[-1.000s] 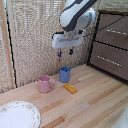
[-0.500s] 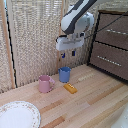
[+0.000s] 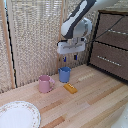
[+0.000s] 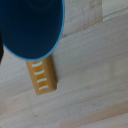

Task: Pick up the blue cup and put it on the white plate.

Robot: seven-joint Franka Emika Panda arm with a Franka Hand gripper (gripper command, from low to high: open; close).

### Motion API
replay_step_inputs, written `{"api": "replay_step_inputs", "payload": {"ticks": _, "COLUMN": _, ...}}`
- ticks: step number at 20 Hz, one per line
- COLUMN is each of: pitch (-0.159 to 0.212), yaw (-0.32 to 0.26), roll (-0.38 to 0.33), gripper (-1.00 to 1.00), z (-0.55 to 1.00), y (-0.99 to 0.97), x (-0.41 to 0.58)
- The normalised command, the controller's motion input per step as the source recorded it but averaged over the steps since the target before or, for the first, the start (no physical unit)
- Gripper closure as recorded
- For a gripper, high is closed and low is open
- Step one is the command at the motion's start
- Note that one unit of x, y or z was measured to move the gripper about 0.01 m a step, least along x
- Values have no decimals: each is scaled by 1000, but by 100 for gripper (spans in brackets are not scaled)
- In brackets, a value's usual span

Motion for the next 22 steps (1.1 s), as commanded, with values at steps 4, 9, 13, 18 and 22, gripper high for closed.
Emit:
{"api": "replay_step_inputs", "payload": {"ticks": 4, "pitch": 110, "yaw": -60, "roll": -2, "gripper": -100, "z": -265, "y": -75, "x": 79}}
{"api": "replay_step_inputs", "payload": {"ticks": 9, "pitch": 102, "yaw": -32, "roll": -16, "gripper": -100, "z": -307, "y": -81, "x": 53}}
{"api": "replay_step_inputs", "payload": {"ticks": 13, "pitch": 3, "yaw": 0, "roll": -16, "gripper": -100, "z": -374, "y": -45, "x": 276}}
{"api": "replay_step_inputs", "payload": {"ticks": 18, "pitch": 5, "yaw": 7, "roll": -11, "gripper": 100, "z": -210, "y": 0, "x": 210}}
{"api": "replay_step_inputs", "payload": {"ticks": 22, "pitch": 28, "yaw": 0, "roll": -2, "gripper": 100, "z": -25, "y": 0, "x": 25}}
